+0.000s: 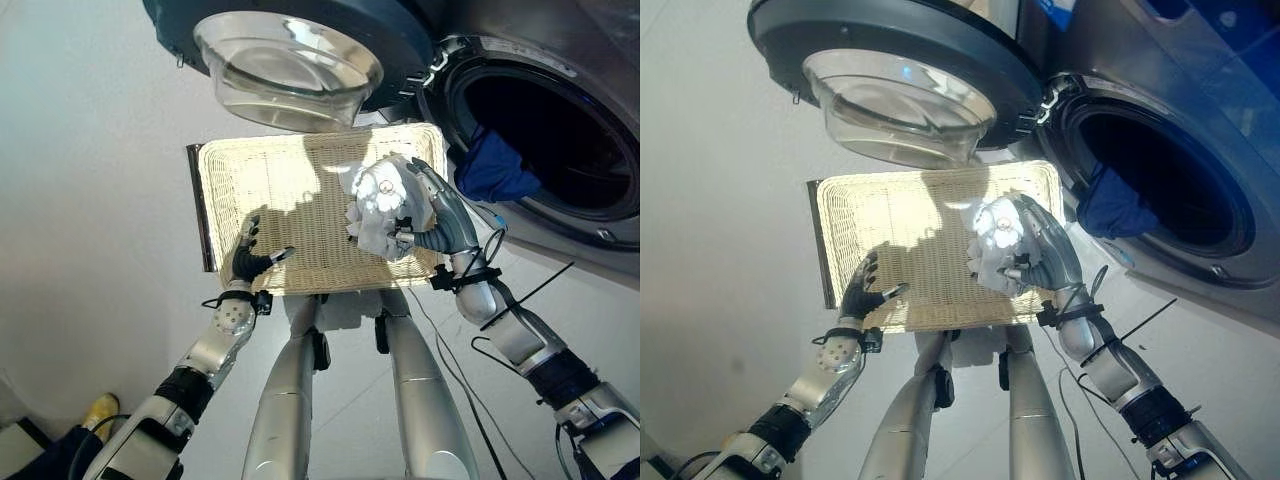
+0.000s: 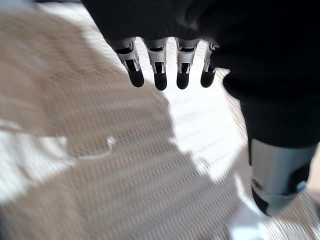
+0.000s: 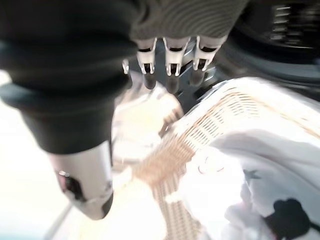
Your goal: Put the clothes into the washing machine.
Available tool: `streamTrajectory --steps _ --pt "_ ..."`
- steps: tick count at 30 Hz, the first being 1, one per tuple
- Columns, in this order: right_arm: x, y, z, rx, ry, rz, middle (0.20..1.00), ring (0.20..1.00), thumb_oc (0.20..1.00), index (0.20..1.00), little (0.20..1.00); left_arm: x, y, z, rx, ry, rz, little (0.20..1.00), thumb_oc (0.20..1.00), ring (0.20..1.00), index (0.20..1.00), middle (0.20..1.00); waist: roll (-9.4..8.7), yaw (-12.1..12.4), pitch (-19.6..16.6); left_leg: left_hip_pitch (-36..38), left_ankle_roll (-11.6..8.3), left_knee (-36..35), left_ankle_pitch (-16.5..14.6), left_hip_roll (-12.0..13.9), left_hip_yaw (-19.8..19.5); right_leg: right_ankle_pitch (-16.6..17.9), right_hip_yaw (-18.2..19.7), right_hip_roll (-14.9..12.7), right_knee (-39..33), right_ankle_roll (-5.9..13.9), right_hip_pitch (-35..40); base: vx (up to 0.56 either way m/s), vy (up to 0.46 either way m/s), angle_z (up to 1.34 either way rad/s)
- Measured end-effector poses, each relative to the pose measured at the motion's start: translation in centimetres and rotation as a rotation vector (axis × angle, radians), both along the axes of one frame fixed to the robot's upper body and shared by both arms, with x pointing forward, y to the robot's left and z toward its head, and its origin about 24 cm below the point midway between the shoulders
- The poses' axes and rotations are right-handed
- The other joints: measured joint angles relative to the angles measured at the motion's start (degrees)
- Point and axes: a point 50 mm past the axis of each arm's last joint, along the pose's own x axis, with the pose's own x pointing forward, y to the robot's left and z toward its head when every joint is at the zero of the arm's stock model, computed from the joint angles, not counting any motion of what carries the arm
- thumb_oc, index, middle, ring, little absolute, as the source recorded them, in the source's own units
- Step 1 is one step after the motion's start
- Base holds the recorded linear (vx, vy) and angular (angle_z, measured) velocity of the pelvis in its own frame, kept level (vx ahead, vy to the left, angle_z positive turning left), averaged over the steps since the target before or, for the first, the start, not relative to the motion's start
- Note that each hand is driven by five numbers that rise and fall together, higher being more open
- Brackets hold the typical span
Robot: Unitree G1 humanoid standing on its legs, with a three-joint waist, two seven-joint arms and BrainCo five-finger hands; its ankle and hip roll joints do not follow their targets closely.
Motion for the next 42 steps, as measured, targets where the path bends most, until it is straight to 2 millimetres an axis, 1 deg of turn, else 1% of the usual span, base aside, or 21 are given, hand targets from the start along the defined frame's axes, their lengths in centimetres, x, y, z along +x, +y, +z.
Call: streamTrajectory --steps 1,2,4,6,7,10,11,16,18,19,21,23,24,25,28,31,33,35,36,39,42 --pt "0.3 0.0 -0.1 -0.037 0.004 -0.014 1.0 1.0 1.0 1.0 1.0 0.0 0.1 -0.2 -0.011 0.008 0.003 1.0 1.0 1.0 1.0 1.0 0.0 -0.2 0.0 0.0 -0.19 -0.2 0.3 0.0 -0.3 -0.1 -0.6 0.0 0.0 0.06 0.1 -0.04 -0.028 0.36" --pt "1.0 0.0 -0.4 -0.116 0.013 -0.043 1.0 1.0 1.0 1.0 1.0 0.0 0.3 -0.4 -0.019 0.014 0.004 1.0 1.0 1.0 1.0 1.0 -0.01 0.8 0.0 0.0 -0.42 -0.7 0.9 0.1 -1.6 -0.3 -1.7 0.0 0.0 0.07 0.4 -0.02 -0.024 0.33" --pt "1.7 -0.1 -0.7 -0.186 0.032 -0.074 1.0 1.0 1.0 1.0 1.0 -0.1 0.5 -0.6 -0.023 0.022 0.004 1.0 1.0 1.0 1.0 1.0 -0.01 1.3 0.0 0.0 -0.62 -1.1 1.4 0.3 -2.5 -0.6 -2.8 -0.1 0.0 -0.01 0.7 -0.02 -0.019 0.32" --pt "2.4 -0.2 -0.3 -0.217 0.035 -0.105 1.0 1.0 1.0 1.0 1.0 -0.1 0.6 -0.8 -0.02 0.03 -0.002 1.0 1.0 1.0 1.0 1.0 -0.02 3.1 0.0 -0.2 -0.71 -1.5 1.8 0.3 -3.7 -0.8 -4.2 -0.2 0.1 -0.16 0.9 -0.02 -0.011 0.27" --pt "3.2 -0.3 -0.7 -0.283 0.084 -0.139 1.0 1.0 1.0 1.0 1.0 0.0 0.7 -0.9 -0.014 0.038 -0.004 1.0 1.0 1.0 1.0 1.0 -0.03 3.0 0.0 -0.2 -0.82 -1.8 2.1 0.2 -4.6 -1.0 -5.0 -0.4 0.1 -0.31 1.1 -0.01 0.006 0.25" --pt "4.2 -0.8 -0.7 -0.371 0.137 -0.213 1.0 1.0 1.0 1.0 1.0 0.3 0.6 -0.5 -0.014 0.026 -0.019 1.0 1.0 1.0 1.0 1.0 -0.03 4.1 0.0 -0.3 -0.77 -2.6 2.8 0.2 -5.1 -1.2 -6.1 -0.6 0.3 -0.58 1.1 0.01 0.015 0.23" --pt "5.0 -1.5 -1.2 -0.47 0.207 -0.288 1.0 1.0 1.0 1.0 1.0 0.6 0.5 -0.1 -0.015 0.013 -0.031 1.0 1.0 1.0 1.0 1.0 -0.03 4.5 0.0 -0.3 -0.68 -3.1 3.3 0.0 -6.1 -1.5 -7.0 -1.0 0.6 -0.43 1.1 0.01 0.017 0.25" --pt "6.8 -2.8 -1.0 -0.574 0.31 -0.428 1.0 1.0 1.0 1.0 1.0 1.4 0.5 0.8 -0.03 0.0 -0.042 1.0 1.0 1.0 1.0 1.0 -0.02 6.0 0.0 -0.5 -0.37 -3.5 3.8 -0.6 -7.6 -2.0 -8.0 -1.6 0.7 -0.41 1.4 0.01 0.021 0.16" --pt "7.8 -3.3 -0.8 -0.566 0.37 -0.504 1.0 1.0 1.0 1.0 1.0 2.0 0.1 1.4 -0.02 -0.013 -0.059 1.0 1.0 1.0 1.0 1.0 -0.02 6.4 0.0 -0.5 -0.45 -3.9 4.0 -0.7 -8.0 -2.1 -8.4 -1.7 0.7 -0.3 1.4 0.02 0.014 0.11" --pt "8.1 -3.3 -0.7 -0.555 0.388 -0.529 1.0 1.0 1.0 1.0 1.0 2.1 -0.1 1.6 -0.018 -0.019 -0.075 1.0 1.0 1.0 1.0 1.0 0.04 7.8 0.0 -0.7 -0.51 -4.1 4.1 -0.7 -8.3 -2.2 -8.7 -1.7 0.8 -0.25 1.3 0.03 0.011 0.09" --pt "8.8 -3.7 -1.0 -0.557 0.449 -0.596 1.0 1.0 1.0 1.0 1.0 2.3 -0.3 1.7 -0.012 -0.023 -0.085 1.0 1.0 1.0 1.0 1.0 0.07 8.1 0.0 -0.8 -0.67 -4.1 4.2 -0.7 -8.9 -2.6 -8.9 -1.7 1.1 0.05 1.2 0.03 0.015 0.14" --pt "9.7 -3.1 0.5 -0.534 0.457 -0.645 1.0 1.0 1.0 1.0 1.0 2.6 -0.7 2.1 -0.01 -0.04 -0.109 1.0 1.0 1.0 1.0 1.0 0.16 8.5 -0.1 -1.6 -1.08 -4.1 4.4 -0.7 -9.7 -3.4 -9.7 -1.9 2.0 -0.09 0.6 0.04 0.042 0.25" --pt "10.0 -3.3 1.8 -0.542 0.468 -0.689 1.0 1.0 1.0 1.0 1.0 2.7 -1.2 2.4 -0.007 -0.053 -0.133 1.0 1.0 1.0 1.0 1.0 0.54 8.6 -0.3 -2.5 -1.23 -3.9 4.5 -0.6 -9.6 -4.1 -10.1 -2.2 3.1 -0.44 -0.5 0.05 0.038 0.29" --pt "10.3 -3.7 3.5 -0.53 0.491 -0.743 1.0 1.0 1.0 1.0 1.0 2.7 -1.9 3.0 -0.011 -0.082 -0.165 1.0 1.0 1.0 1.0 1.0 0.94 9.7 -0.5 -3.8 -1.49 -3.9 4.7 -0.6 -9.2 -4.8 -10.6 -2.8 5.0 -0.99 -2.3 0.05 0.031 0.28" --pt "10.4 -4.7 5.7 -0.473 0.534 -0.861 1.0 1.0 1.0 1.0 1.0 2.4 -3.5 3.8 -0.017 -0.126 -0.238 1.0 1.0 1.0 1.0 1.0 2.16 10.7 -1.1 -6.7 -2.23 -3.8 5.3 -1.0 -9.4 -7.1 -10.6 -3.9 9.1 -0.94 -6.0 0.04 0.032 0.3" --pt "10.0 -6.0 6.4 -0.459 0.586 -0.976 1.0 1.0 1.0 1.0 1.0 2.2 -4.5 4.3 -0.023 -0.153 -0.279 1.0 1.0 1.0 1.0 1.0 2.57 11.7 -1.4 -7.9 -1.93 -3.9 5.9 -1.4 -9.7 -9.8 -10.3 -4.9 13.1 -0.53 -8.3 0.05 0.034 0.39" --pt "9.4 -8.7 5.8 -0.493 0.698 -1.07 1.0 1.0 1.0 1.0 1.0 1.8 -5.3 4.9 -0.033 -0.183 -0.318 1.0 1.0 1.0 1.0 1.0 3.87 12.2 -2.3 -9.9 -2.02 -3.8 6.3 -1.5 -9.2 -11.4 -9.7 -5.5 15.5 0.03 -10.5 0.05 0.03 0.36" --pt "8.5 -11.1 5.3 -0.521 0.779 -1.157 1.0 1.0 1.0 1.0 1.0 1.7 -5.5 5.6 -0.039 -0.212 -0.329 1.0 1.0 1.0 1.0 1.0 4.04 13.4 -2.3 -11.8 -1.45 -3.9 6.8 -1.6 -9.0 -11.9 -9.2 -5.8 16.4 0.17 -12.7 0.05 0.03 0.08" --pt "8.5 -11.1 5.7 -0.563 0.769 -1.174 1.0 1.0 1.0 1.0 1.0 1.6 -5.2 5.6 -0.031 -0.214 -0.322 1.0 1.0 1.0 1.0 1.0 4.04 13.2 -2.3 -12.4 -0.71 -4.1 7.4 -1.7 -8.7 -11.9 -8.6 -5.7 16.5 0.2 -13.6 0.04 0.024 -0.03" --pt "8.5 -10.9 6.0 -0.618 0.833 -1.186 1.0 1.0 1.0 1.0 1.0 1.4 -5.5 6.5 -0.035 -0.245 -0.345 1.0 1.0 1.0 1.0 1.0 3.99 13.2 -2.3 -12.4 -0.83 -4.3 7.3 -1.8 -8.0 -12.2 -7.9 -5.8 16.3 0.74 -14.0 0.03 0.006 -0.05" --pt "8.3 -11.3 6.0 -0.606 0.933 -1.176 1.0 1.0 1.0 1.0 1.0 1.2 -5.7 7.2 -0.036 -0.274 -0.363 1.0 1.0 1.0 1.0 1.0 3.98 13.2 -2.3 -12.4 -0.92 -4.5 7.2 -1.8 -7.8 -12.2 -7.6 -5.8 16.5 0.74 -14.3 0.02 -0.008 -0.04"
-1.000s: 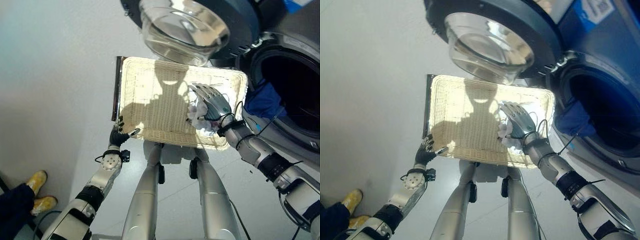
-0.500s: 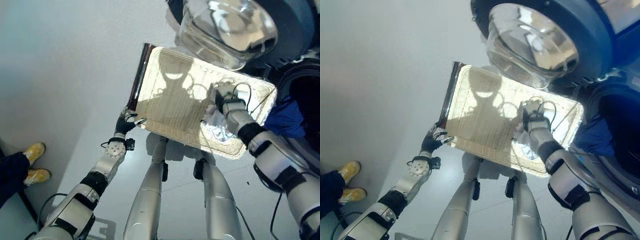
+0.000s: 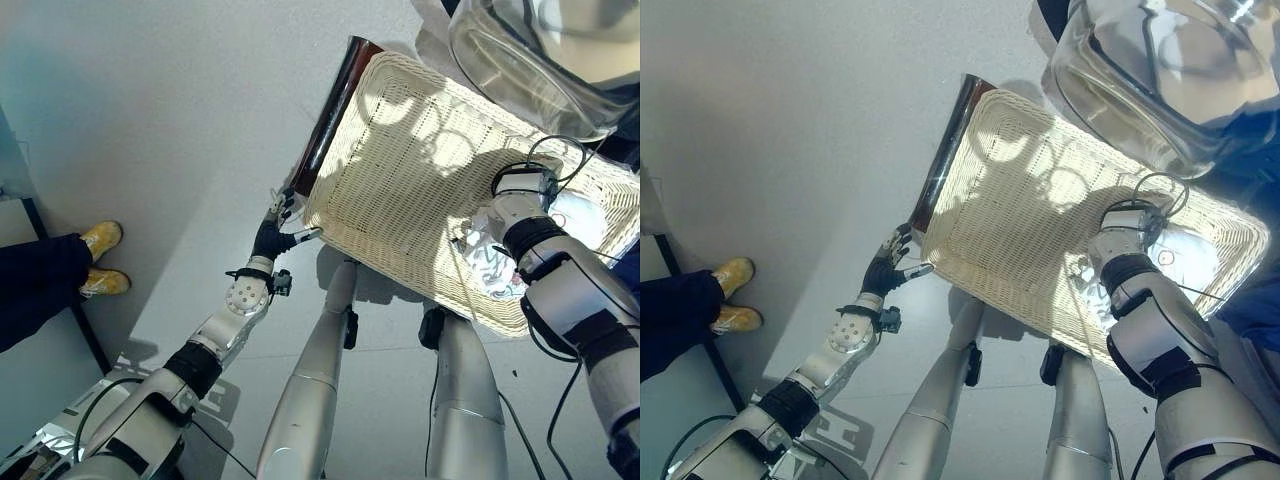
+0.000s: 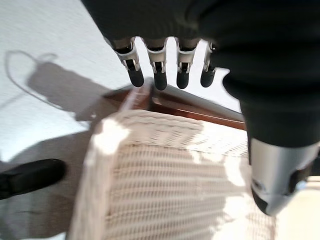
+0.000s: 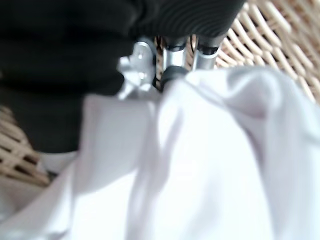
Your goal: Put the clothes into the washing machine.
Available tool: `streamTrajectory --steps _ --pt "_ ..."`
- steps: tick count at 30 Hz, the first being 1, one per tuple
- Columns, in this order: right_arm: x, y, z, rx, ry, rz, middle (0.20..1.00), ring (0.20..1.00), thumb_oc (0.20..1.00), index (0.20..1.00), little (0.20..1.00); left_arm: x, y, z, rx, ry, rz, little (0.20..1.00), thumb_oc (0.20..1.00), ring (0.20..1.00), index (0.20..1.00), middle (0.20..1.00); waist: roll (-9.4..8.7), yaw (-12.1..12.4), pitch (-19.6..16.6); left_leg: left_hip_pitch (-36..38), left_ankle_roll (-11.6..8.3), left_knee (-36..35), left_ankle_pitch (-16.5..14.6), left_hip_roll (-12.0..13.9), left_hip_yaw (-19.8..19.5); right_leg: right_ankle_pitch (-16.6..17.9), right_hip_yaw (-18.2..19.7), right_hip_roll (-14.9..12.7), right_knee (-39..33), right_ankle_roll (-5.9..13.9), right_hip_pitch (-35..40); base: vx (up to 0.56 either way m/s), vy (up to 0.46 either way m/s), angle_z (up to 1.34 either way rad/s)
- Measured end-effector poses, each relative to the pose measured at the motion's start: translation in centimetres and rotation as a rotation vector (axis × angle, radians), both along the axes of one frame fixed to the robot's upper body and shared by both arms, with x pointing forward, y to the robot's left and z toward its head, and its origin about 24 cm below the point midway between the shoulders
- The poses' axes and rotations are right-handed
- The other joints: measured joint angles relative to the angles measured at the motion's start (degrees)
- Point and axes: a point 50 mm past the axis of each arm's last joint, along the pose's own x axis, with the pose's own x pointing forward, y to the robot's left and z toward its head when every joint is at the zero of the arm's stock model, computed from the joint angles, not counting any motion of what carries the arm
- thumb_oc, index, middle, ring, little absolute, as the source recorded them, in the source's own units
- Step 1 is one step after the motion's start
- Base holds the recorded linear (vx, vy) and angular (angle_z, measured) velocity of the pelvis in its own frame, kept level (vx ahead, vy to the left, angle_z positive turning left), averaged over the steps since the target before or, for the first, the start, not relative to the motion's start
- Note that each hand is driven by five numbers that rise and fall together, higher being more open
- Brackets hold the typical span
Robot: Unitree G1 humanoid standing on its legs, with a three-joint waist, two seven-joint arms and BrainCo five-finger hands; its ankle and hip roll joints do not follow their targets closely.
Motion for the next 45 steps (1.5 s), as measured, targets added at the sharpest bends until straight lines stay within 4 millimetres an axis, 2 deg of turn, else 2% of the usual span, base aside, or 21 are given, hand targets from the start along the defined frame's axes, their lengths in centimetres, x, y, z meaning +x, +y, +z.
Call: streamTrajectory --steps 3,8,10,11,12,13,14,15,16,18,19,21,22,25,30,32,37,41,45 --pt "0.0 -0.2 -0.2 0.032 0.043 0.01 1.0 1.0 1.0 1.0 1.0 0.0 -0.2 0.1 0.002 0.005 -0.004 1.0 1.0 1.0 1.0 1.0 -0.15 -0.3 -0.1 0.0 0.01 0.0 0.0 0.1 0.3 0.1 0.4 0.1 0.1 0.02 -0.2 0.01 -0.033 -0.04" --pt "0.5 -0.2 -0.8 0.187 -0.068 0.128 1.0 1.0 1.0 1.0 1.0 -0.1 0.2 0.1 0.017 0.013 0.002 1.0 1.0 1.0 1.0 1.0 -1.85 -1.4 -0.9 0.0 0.0 0.0 0.0 0.2 0.8 0.5 0.7 0.3 -0.4 0.03 -0.2 -0.01 -0.052 -0.04" --pt "0.7 0.0 -1.5 0.329 -0.247 0.208 1.0 1.0 1.0 1.0 1.0 0.0 0.5 -0.1 0.033 0.026 0.017 1.0 1.0 1.0 1.0 1.0 -2.3 -2.5 -1.1 0.0 0.0 0.0 0.0 0.4 1.2 1.1 1.0 0.6 -1.2 0.14 0.0 -0.03 -0.042 -0.09" --pt "0.8 0.2 -1.5 0.353 -0.304 0.235 1.0 1.0 1.0 1.0 1.0 0.0 0.7 -0.1 0.036 0.028 0.028 1.0 1.0 1.0 1.0 1.0 -2.43 -2.9 -1.1 0.0 0.0 0.0 0.0 0.4 1.5 1.4 1.3 0.8 -1.4 0.19 0.0 -0.04 -0.038 -0.14" --pt "0.9 0.7 -1.6 0.395 -0.437 0.309 1.0 1.0 1.0 1.0 1.0 0.0 1.1 -0.2 0.037 0.032 0.043 1.0 1.0 1.0 1.0 1.0 -2.45 -3.1 -1.1 0.0 0.0 0.0 0.0 0.5 1.9 1.8 1.7 0.9 -1.7 0.31 0.1 -0.02 -0.016 -0.11" --pt "0.9 0.7 -1.6 0.395 -0.437 0.309 1.0 1.0 1.0 1.0 1.0 0.0 1.1 -0.2 0.037 0.032 0.043 1.0 1.0 1.0 1.0 1.0 -2.45 -3.1 -1.1 0.0 0.0 0.0 0.0 0.5 1.9 1.8 1.7 0.9 -1.7 0.31 0.1 -0.02 -0.016 -0.15" --pt "0.7 1.2 -1.7 0.418 -0.576 0.373 1.0 1.0 1.0 1.0 1.0 0.1 1.4 -0.1 0.031 0.035 0.063 1.0 1.0 1.0 1.0 1.0 -2.45 -3.4 -1.1 0.0 0.0 0.0 0.0 0.6 2.7 2.2 2.2 1.1 -1.8 0.36 -0.1 -0.03 -0.012 -0.19" --pt "0.2 1.2 -2.5 0.408 -0.68 0.438 1.0 1.0 1.0 1.0 1.0 0.1 1.6 -0.1 0.027 0.036 0.077 1.0 1.0 1.0 1.0 1.0 -2.4 -3.6 -1.1 0.0 0.0 0.0 0.0 0.8 3.3 2.7 2.7 1.3 -2.1 0.23 -0.3 -0.03 -0.012 -0.23" --pt "0.0 1.6 -2.4 0.407 -0.735 0.475 1.0 1.0 1.0 1.0 1.0 0.2 1.8 0.0 0.022 0.034 0.088 1.0 1.0 1.0 1.0 1.0 -2.38 -4.2 -1.1 0.0 -0.03 0.0 -0.1 0.9 3.5 2.9 2.9 1.6 -2.3 0.14 -0.4 -0.04 -0.008 -0.2" --pt "-1.1 3.6 -1.5 0.475 -0.907 0.609 1.0 1.0 1.0 1.0 1.0 -0.1 2.4 -0.3 0.003 0.042 0.122 1.0 1.0 1.0 1.0 1.0 -2.33 -5.0 -0.9 -0.2 -0.02 -0.1 0.0 1.2 4.5 3.2 3.7 2.1 -2.5 -0.09 -0.8 -0.03 0.016 -0.17" --pt "-1.9 4.7 -1.7 0.527 -0.973 0.654 1.0 1.0 1.0 1.0 1.0 -0.3 2.7 -0.6 -0.008 0.052 0.144 1.0 1.0 1.0 1.0 1.0 -2.26 -5.3 -0.9 0.0 -0.01 0.0 0.0 1.5 5.1 3.4 3.9 2.3 -2.6 -0.25 -0.9 -0.03 0.032 -0.17" --pt "-3.1 5.3 -2.0 0.636 -1.072 0.667 1.0 1.0 1.0 1.0 1.0 -0.4 3.0 -0.9 -0.015 0.058 0.173 1.0 1.0 1.0 1.0 1.0 -2.18 -5.5 -0.8 0.2 0.02 0.1 0.0 1.9 5.6 3.5 4.8 2.9 -2.8 -0.47 -0.9 -0.02 0.029 -0.13" --pt "-3.4 5.3 -3.0 0.679 -1.084 0.651 1.0 1.0 1.0 1.0 1.0 -0.5 3.3 -1.1 -0.02 0.066 0.195 1.0 1.0 1.0 1.0 1.0 -2.21 -6.1 -0.7 0.3 0.06 0.2 0.0 2.1 5.9 3.9 5.0 3.1 -2.8 -0.95 -0.8 -0.02 0.022 -0.11" --pt "-4.0 4.8 -3.9 0.772 -1.125 0.605 1.0 1.0 1.0 1.0 1.0 -0.6 4.0 -1.5 -0.025 0.078 0.232 1.0 1.0 1.0 1.0 1.0 -2.44 -7.0 0.5 1.8 0.46 0.2 -0.3 2.5 6.6 4.1 5.6 3.7 -3.4 -1.23 0.4 -0.02 0.015 -0.14" --pt "-5.1 4.8 -6.2 0.844 -1.093 0.573 1.0 1.0 1.0 1.0 1.0 -0.7 5.3 -2.5 -0.017 0.115 0.29 1.0 1.0 1.0 1.0 1.0 -2.9 -8.8 0.8 3.8 0.46 0.2 -0.7 3.2 7.7 5.2 6.2 4.6 -5.8 -1.05 3.1 -0.02 -0.016 -0.09" --pt "-5.0 4.9 -6.4 0.865 -1.073 0.572 1.0 1.0 1.0 1.0 1.0 -0.7 5.9 -2.9 -0.002 0.127 0.309 1.0 1.0 1.0 1.0 1.0 -2.9 -9.6 0.8 4.0 0.44 0.1 -0.8 3.4 7.9 5.7 6.3 4.9 -6.6 -0.68 3.6 -0.03 -0.042 -0.12" --pt "-4.6 5.1 -6.9 0.865 -1.01 0.572 1.0 1.0 1.0 1.0 1.0 -0.7 6.0 -2.8 -0.002 0.121 0.311 1.0 1.0 1.0 1.0 1.0 -2.9 -9.5 0.8 4.0 0.36 -0.1 -0.8 3.7 7.9 6.2 6.5 5.2 -7.2 -0.66 3.6 -0.02 -0.031 -0.04" --pt "-3.7 5.0 -7.0 0.774 -0.92 0.572 1.0 1.0 1.0 1.0 1.0 -0.6 6.2 -2.8 0.009 0.114 0.304 1.0 1.0 1.0 1.0 1.0 -2.89 -9.5 0.8 4.0 0.47 -0.6 -0.7 3.6 8.0 6.7 6.5 5.2 -8.1 -0.41 3.8 -0.01 -0.032 -0.01" --pt "-2.5 4.3 -5.6 0.663 -0.85 0.548 1.0 1.0 1.0 1.0 1.0 -0.2 6.3 -2.5 0.028 0.113 0.289 1.0 1.0 1.0 1.0 1.0 -2.91 -9.4 0.8 4.0 0.48 -0.6 -0.7 3.6 7.7 6.8 5.9 5.1 -8.8 -0.59 4.4 -0.01 -0.051 0.04"
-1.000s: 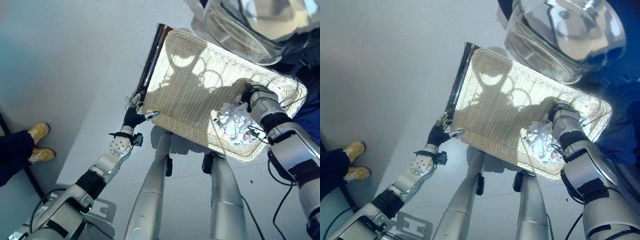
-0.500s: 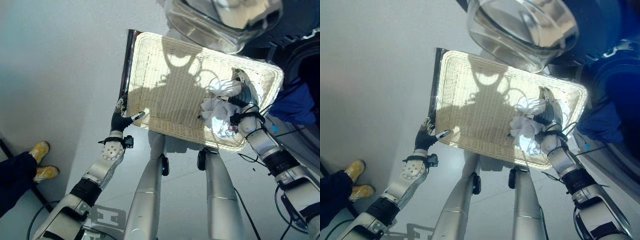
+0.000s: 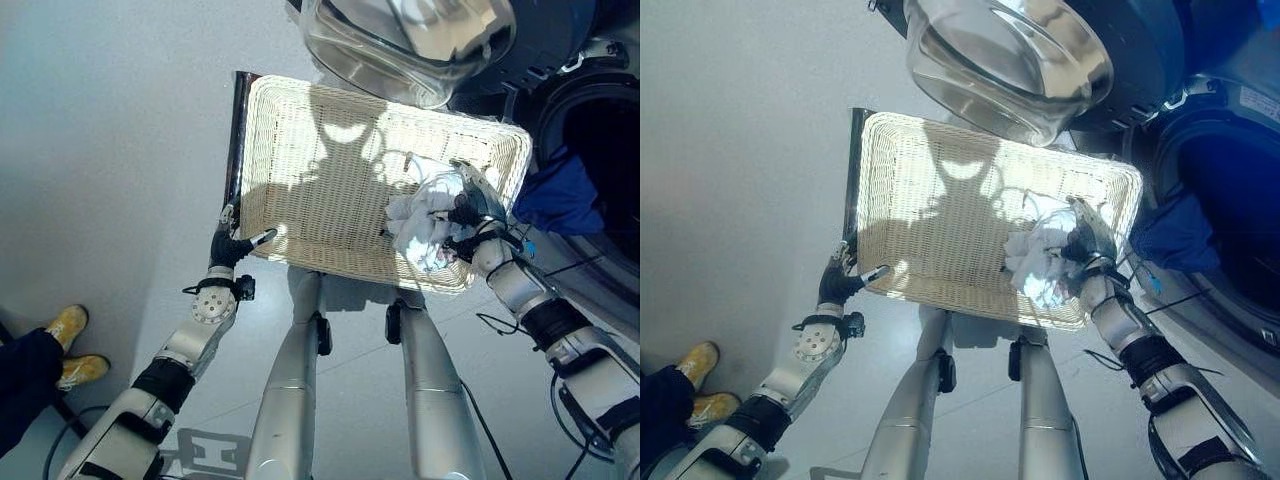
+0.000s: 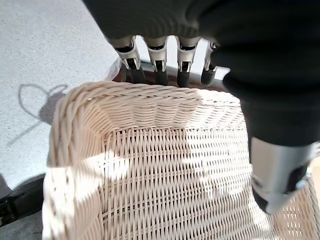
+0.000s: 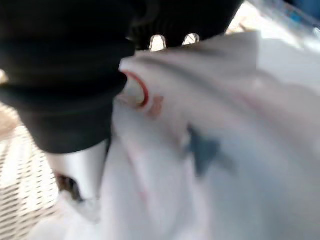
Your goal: Put the clothes into the washing machine.
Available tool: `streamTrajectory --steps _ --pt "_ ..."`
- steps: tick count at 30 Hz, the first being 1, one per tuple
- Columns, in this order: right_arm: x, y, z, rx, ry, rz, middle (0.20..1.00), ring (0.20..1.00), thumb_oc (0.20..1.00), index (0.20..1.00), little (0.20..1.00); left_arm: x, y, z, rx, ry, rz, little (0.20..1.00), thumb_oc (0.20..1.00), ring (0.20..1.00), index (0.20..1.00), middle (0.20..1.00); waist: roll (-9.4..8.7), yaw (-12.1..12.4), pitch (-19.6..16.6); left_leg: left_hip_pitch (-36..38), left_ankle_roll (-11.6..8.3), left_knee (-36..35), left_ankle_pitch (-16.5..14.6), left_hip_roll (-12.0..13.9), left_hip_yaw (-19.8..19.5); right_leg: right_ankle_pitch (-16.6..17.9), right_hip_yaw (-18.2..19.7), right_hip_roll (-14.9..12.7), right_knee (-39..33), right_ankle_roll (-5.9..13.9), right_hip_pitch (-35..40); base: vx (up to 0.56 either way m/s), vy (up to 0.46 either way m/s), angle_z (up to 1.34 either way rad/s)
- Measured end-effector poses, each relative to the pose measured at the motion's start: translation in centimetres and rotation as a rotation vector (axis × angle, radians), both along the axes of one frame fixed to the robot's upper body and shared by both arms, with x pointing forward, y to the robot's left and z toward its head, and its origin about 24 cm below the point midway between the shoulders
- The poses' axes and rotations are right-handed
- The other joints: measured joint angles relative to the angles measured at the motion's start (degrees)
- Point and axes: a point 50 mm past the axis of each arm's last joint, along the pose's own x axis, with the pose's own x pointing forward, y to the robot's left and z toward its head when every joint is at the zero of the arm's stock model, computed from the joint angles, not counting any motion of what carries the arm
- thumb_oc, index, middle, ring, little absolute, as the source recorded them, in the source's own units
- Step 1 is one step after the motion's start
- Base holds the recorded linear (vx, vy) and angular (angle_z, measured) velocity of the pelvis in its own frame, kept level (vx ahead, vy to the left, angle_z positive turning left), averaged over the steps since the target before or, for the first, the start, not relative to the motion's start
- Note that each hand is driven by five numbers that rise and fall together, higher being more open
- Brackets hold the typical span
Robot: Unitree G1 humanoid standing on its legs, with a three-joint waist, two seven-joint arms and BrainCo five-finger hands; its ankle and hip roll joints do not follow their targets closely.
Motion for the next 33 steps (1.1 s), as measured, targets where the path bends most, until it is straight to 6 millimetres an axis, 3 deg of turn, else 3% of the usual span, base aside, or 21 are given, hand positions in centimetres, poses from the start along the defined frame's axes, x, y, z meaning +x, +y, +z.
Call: streamTrajectory --steps 6,19,20,21,22,23,24,25,33 --pt "2.3 -1.0 4.0 -0.124 0.085 -0.047 1.0 1.0 1.0 1.0 1.0 0.7 0.0 0.5 0.047 0.004 -0.021 1.0 1.0 1.0 1.0 1.0 0.1 1.0 -0.1 0.0 -0.13 0.2 0.1 0.1 -0.2 0.1 -0.3 0.0 0.1 -0.13 0.0 0.0 -0.014 0.01" --pt "3.6 -1.4 4.8 -0.244 0.294 -0.128 1.0 1.0 1.0 1.0 1.0 1.2 -1.1 0.2 0.051 0.023 -0.059 1.0 1.0 1.0 1.0 1.0 0.68 2.5 -1.8 -0.2 -0.32 0.2 0.2 -0.4 -0.8 0.1 -0.7 -0.7 0.7 -0.18 -0.2 0.0 0.004 0.02" --pt "3.5 -2.9 3.9 -0.304 0.534 -0.221 1.0 1.0 1.0 1.0 1.0 0.9 -3.3 -0.8 0.051 0.05 -0.14 1.0 1.0 1.0 1.0 1.0 1.4 5.1 -6.4 -0.6 -0.36 0.1 0.2 -0.6 -0.5 -0.5 -1.3 -1.3 1.5 -0.14 -1.1 0.01 0.023 0.09" --pt "3.4 -3.3 4.0 -0.302 0.593 -0.222 0.758 0.758 0.758 0.758 0.758 0.7 -4.1 -0.7 0.057 0.045 -0.181 1.0 1.0 1.0 1.0 1.0 1.41 5.4 -6.7 -0.3 -0.36 0.1 0.2 -0.7 -0.6 -0.9 -1.3 -1.5 2.3 -0.2 -1.1 0.01 0.021 0.1" --pt "3.2 -3.6 4.3 -0.3 0.615 -0.217 0.589 0.589 0.589 0.589 0.589 0.7 -4.4 -0.5 0.051 0.037 -0.195 1.0 1.0 1.0 1.0 1.0 1.4 5.7 -6.7 -0.3 -0.36 0.1 0.2 -0.8 -0.6 -1.1 -1.3 -1.5 2.8 -0.22 -1.1 0.0 -0.006 0.04" --pt "3.1 -4.1 4.6 -0.294 0.64 -0.211 0.542 0.542 0.542 0.542 0.542 0.7 -4.7 -0.3 0.044 0.031 -0.205 1.0 1.0 1.0 1.0 1.0 1.39 6.1 -6.8 -0.2 -0.36 0.2 0.3 -0.8 -0.6 -1.1 -1.3 -1.5 2.9 -0.23 -1.1 0.0 0.0 0.0" --pt "3.0 -4.2 4.7 -0.293 0.648 -0.207 0.438 0.438 0.438 0.438 0.438 0.7 -4.7 -0.3 0.043 0.03 -0.207 1.0 1.0 1.0 1.0 1.0 1.39 6.1 -6.8 -0.2 -0.36 0.1 0.3 -0.8 -0.6 -1.2 -1.4 -1.5 3.0 -0.27 -1.2 0.0 0.0 0.0" --pt "3.0 -4.2 5.0 -0.289 0.661 -0.191 0.2 0.2 0.2 0.2 0.2 0.7 -4.7 -0.4 0.044 0.037 -0.206 1.0 1.0 1.0 1.0 1.0 1.39 6.1 -6.8 -0.3 -0.36 0.1 0.3 -0.8 -0.6 -1.4 -1.4 -1.6 3.3 -0.35 -1.3 -0.01 -0.035 0.02" --pt "3.0 -3.6 5.5 -0.14 0.653 -0.024 0.2 0.2 0.2 0.2 0.2 1.0 -4.7 -0.3 0.051 0.058 -0.202 1.0 1.0 1.0 1.0 1.0 1.17 4.1 -6.6 -0.3 -0.22 -0.1 0.4 -0.2 -0.4 -1.7 -1.5 -0.9 3.0 -0.58 -1.3 -0.01 -0.025 -0.01"
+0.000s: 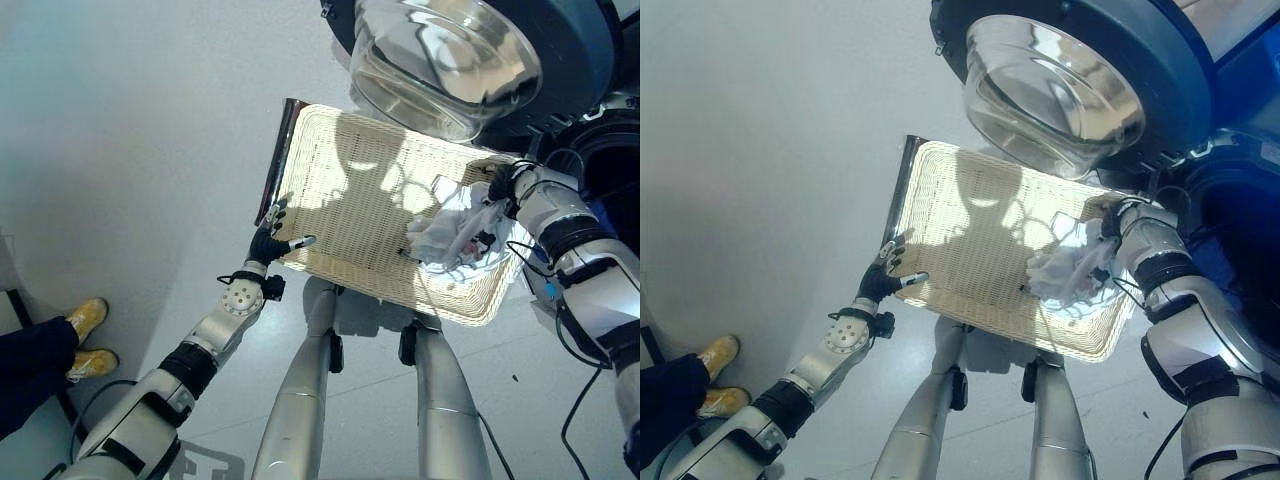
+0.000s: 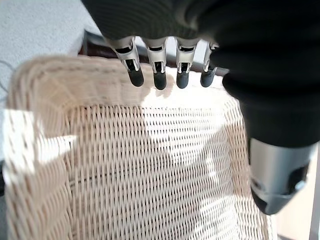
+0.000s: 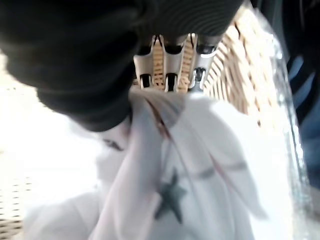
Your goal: Put the clothes into the washing machine.
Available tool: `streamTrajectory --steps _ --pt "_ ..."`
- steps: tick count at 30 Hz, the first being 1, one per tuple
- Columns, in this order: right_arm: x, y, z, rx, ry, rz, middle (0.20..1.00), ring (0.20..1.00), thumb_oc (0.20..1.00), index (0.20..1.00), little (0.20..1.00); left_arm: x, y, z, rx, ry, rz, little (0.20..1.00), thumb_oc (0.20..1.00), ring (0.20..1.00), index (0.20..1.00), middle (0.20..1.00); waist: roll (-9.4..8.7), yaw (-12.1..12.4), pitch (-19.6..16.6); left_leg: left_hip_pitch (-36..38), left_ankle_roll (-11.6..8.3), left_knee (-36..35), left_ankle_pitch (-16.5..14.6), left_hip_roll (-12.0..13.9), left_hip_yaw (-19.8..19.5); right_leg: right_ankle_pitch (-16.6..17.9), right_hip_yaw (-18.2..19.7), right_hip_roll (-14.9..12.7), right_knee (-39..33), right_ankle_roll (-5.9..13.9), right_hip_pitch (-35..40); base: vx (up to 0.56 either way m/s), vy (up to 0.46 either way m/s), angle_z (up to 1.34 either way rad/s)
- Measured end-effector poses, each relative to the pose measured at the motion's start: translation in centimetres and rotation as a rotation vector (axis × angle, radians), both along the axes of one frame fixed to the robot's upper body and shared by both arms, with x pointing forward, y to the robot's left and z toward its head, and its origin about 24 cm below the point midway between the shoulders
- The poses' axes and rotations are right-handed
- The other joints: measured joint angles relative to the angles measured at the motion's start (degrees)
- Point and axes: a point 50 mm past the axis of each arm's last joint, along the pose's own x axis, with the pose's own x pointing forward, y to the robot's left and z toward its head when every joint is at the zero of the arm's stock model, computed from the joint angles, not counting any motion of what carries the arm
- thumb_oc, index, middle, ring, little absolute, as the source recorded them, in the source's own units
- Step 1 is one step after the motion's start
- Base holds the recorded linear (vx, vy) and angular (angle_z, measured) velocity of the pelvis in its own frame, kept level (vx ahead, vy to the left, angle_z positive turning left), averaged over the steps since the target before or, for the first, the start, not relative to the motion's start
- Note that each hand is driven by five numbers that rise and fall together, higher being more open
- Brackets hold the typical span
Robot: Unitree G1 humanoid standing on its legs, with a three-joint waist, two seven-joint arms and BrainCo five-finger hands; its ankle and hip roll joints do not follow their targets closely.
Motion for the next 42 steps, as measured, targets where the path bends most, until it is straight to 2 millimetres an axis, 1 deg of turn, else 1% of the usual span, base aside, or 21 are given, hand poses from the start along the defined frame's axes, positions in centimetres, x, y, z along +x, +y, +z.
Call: streamTrajectory --steps 5,11,16,17,18,20,21,22,24,27,28,29,30,32,34,35,37,38,40,41,42 --pt "0.0 0.6 -0.1 0.081 -0.007 0.053 0.2 0.2 0.2 0.2 0.2 0.2 0.0 0.2 -0.002 -0.001 0.005 1.0 1.0 1.0 1.0 1.0 -0.13 -0.9 0.1 0.1 -0.02 0.0 0.0 0.5 0.2 0.1 0.1 0.6 -0.6 -0.2 0.2 -0.01 -0.01 -0.04" --pt "-0.3 0.8 -0.5 0.179 -0.02 0.086 0.2 0.2 0.2 0.2 0.2 0.4 0.6 0.7 -0.018 -0.017 0.03 1.0 1.0 1.0 1.0 1.0 -0.16 -1.0 0.1 0.3 -0.22 0.1 -0.2 0.7 0.5 0.1 0.4 1.1 -0.7 -0.22 0.4 -0.01 -0.005 -0.03" --pt "-0.9 0.7 -2.2 0.29 0.026 0.108 0.2 0.2 0.2 0.2 0.2 0.4 0.6 0.7 -0.018 -0.017 0.031 1.0 1.0 1.0 1.0 1.0 -0.25 -1.0 0.2 0.4 -0.24 0.2 -0.2 0.8 0.4 0.1 0.4 1.2 -0.6 -0.22 0.5 0.0 0.0 0.0" --pt "-1.0 0.7 -2.3 0.318 0.023 0.108 0.347 0.347 0.347 0.347 0.347 0.4 0.6 0.7 -0.018 -0.017 0.032 1.0 1.0 1.0 1.0 1.0 -0.45 -1.0 0.3 0.5 -0.24 0.2 -0.2 0.8 0.4 0.1 0.4 1.2 -0.4 -0.22 0.5 0.0 0.0 0.0" --pt "-1.0 0.7 -2.4 0.335 0.023 0.112 1.0 1.0 1.0 1.0 1.0 0.4 0.6 0.7 -0.018 -0.018 0.033 1.0 1.0 1.0 1.0 1.0 -0.79 -1.1 0.5 0.7 -0.24 0.2 -0.2 0.8 0.5 0.1 0.5 1.2 -0.4 -0.22 0.6 0.0 0.0 0.0" --pt "-1.2 0.9 -3.2 0.384 0.041 0.124 1.0 1.0 1.0 1.0 1.0 0.4 0.7 0.7 -0.017 -0.016 0.034 1.0 1.0 1.0 1.0 1.0 -1.39 -1.1 0.9 0.9 -0.3 0.3 -0.2 0.8 0.5 0.1 0.5 1.2 -0.4 -0.11 0.9 0.0 0.0 0.0" --pt "-1.5 1.2 -4.3 0.415 0.069 0.128 1.0 1.0 1.0 1.0 1.0 0.4 0.6 0.7 -0.017 -0.016 0.034 1.0 1.0 1.0 1.0 1.0 -1.7 -1.1 1.1 1.2 -0.37 0.3 -0.3 0.8 0.5 0.0 0.5 1.3 -0.4 -0.01 1.1 0.0 0.0 0.0" --pt "-1.8 1.5 -6.2 0.462 0.109 0.121 1.0 1.0 1.0 1.0 1.0 0.4 0.7 0.7 -0.017 -0.015 0.034 1.0 1.0 1.0 1.0 1.0 -1.89 -1.1 1.3 1.3 -0.42 0.3 -0.3 0.8 0.4 0.0 0.5 1.3 -0.5 -0.02 1.4 0.0 0.0 0.0" --pt "-2.5 2.3 -8.6 0.542 0.126 0.119 1.0 1.0 1.0 1.0 1.0 0.4 0.7 0.7 -0.017 -0.015 0.037 1.0 1.0 1.0 1.0 1.0 -1.92 -1.3 1.7 1.3 -0.43 0.2 -0.3 0.9 0.5 0.0 0.6 1.1 -0.5 0.0 1.4 0.0 0.0 0.0" --pt "-3.3 3.9 -9.8 0.625 0.077 0.162 1.0 1.0 1.0 1.0 1.0 0.4 1.0 0.9 -0.029 -0.026 0.052 1.0 1.0 1.0 1.0 1.0 -1.97 -1.7 3.1 1.3 -0.5 0.2 -0.4 0.7 0.5 0.0 0.6 0.9 -0.5 -0.01 1.4 0.0 0.0 0.0" --pt "-3.4 4.4 -9.8 0.64 0.061 0.176 1.0 1.0 1.0 1.0 1.0 0.4 1.1 1.1 -0.033 -0.031 0.057 1.0 1.0 1.0 1.0 1.0 -1.99 -1.9 3.5 1.3 -0.5 0.2 -0.4 0.7 0.5 0.0 0.6 0.9 -0.5 -0.02 1.4 0.0 0.0 0.0" --pt "-3.7 5.5 -10.0 0.686 0.005 0.203 1.0 1.0 1.0 1.0 1.0 0.5 1.5 1.3 -0.029 -0.037 0.076 1.0 1.0 1.0 1.0 1.0 -2.18 -2.8 4.8 1.3 -0.49 0.0 -0.4 0.6 0.6 0.0 0.6 0.8 -0.5 -0.02 1.2 0.0 0.0 0.0" --pt "-3.8 5.9 -10.1 0.706 -0.027 0.209 1.0 1.0 1.0 1.0 1.0 0.5 1.5 1.3 -0.025 -0.035 0.08 1.0 1.0 1.0 1.0 1.0 -2.27 -2.9 5.4 1.3 -0.49 0.0 -0.4 0.6 0.6 0.0 0.7 0.8 -0.5 -0.04 1.2 0.0 0.034 0.0" --pt "-3.9 6.0 -10.2 0.73 -0.073 0.197 1.0 1.0 1.0 1.0 1.0 0.5 1.5 1.3 -0.024 -0.033 0.079 1.0 1.0 1.0 1.0 1.0 -2.4 -3.2 5.9 1.3 -0.49 -0.1 -0.4 0.6 0.6 0.0 0.8 0.8 -0.6 -0.04 1.1 0.0 0.015 -0.01" --pt "-4.4 6.5 -9.9 0.773 -0.201 0.202 1.0 1.0 1.0 1.0 1.0 0.2 1.6 1.3 -0.033 -0.037 0.091 1.0 1.0 1.0 1.0 1.0 -2.68 -3.5 6.3 1.3 -0.47 -0.1 -0.4 0.6 0.6 0.0 0.8 0.8 -0.7 -0.05 1.1 0.0 0.021 0.0" --pt "-4.7 6.9 -9.8 0.765 -0.266 0.207 1.0 1.0 1.0 1.0 1.0 0.1 1.7 1.0 -0.014 -0.039 0.096 1.0 1.0 1.0 1.0 1.0 -2.68 -4.1 6.4 1.2 -0.46 -0.3 -0.4 0.6 0.7 0.0 1.0 0.8 -0.8 -0.04 1.1 0.0 0.042 -0.02" --pt "-5.4 7.3 -9.7 0.727 -0.342 0.226 1.0 1.0 1.0 1.0 1.0 -0.1 1.6 0.8 -0.012 -0.039 0.102 1.0 1.0 1.0 1.0 1.0 -2.71 -4.3 6.4 1.3 -0.34 -0.3 -0.5 0.5 0.7 0.0 1.1 0.8 -1.0 -0.06 1.1 0.0 0.034 -0.05" --pt "-5.7 7.4 -9.7 0.658 -0.397 0.235 1.0 1.0 1.0 1.0 1.0 -0.1 1.5 0.7 -0.009 -0.043 0.107 1.0 1.0 1.0 1.0 1.0 -2.69 -4.5 6.4 1.3 -0.3 -0.4 -0.5 0.5 0.8 0.1 1.3 0.9 -1.2 -0.09 1.0 -0.01 0.033 -0.05" --pt "-6.1 7.5 -9.6 0.606 -0.449 0.244 1.0 1.0 1.0 1.0 1.0 -0.2 1.6 0.8 -0.004 -0.052 0.117 1.0 1.0 1.0 1.0 1.0 -2.7 -4.5 6.4 1.3 -0.3 -0.5 -0.5 0.5 0.8 0.1 1.4 0.9 -1.3 -0.14 1.0 0.0 0.041 -0.02" --pt "-6.4 7.8 -9.2 0.547 -0.504 0.257 1.0 1.0 1.0 1.0 1.0 -0.4 1.7 0.8 -0.006 -0.06 0.129 1.0 1.0 1.0 1.0 1.0 -2.74 -4.9 6.5 1.3 -0.29 -0.6 -0.5 0.5 0.8 0.2 1.6 1.0 -1.4 -0.29 1.0 0.0 0.035 0.0" --pt "-6.4 7.8 -9.2 0.547 -0.504 0.257 1.0 1.0 1.0 1.0 1.0 -0.4 1.7 0.8 -0.006 -0.06 0.129 1.0 1.0 1.0 1.0 1.0 -2.74 -4.9 6.5 1.3 -0.29 -0.6 -0.5 0.5 0.8 0.2 1.6 1.0 -1.4 -0.29 1.0 0.0 0.0 0.0"
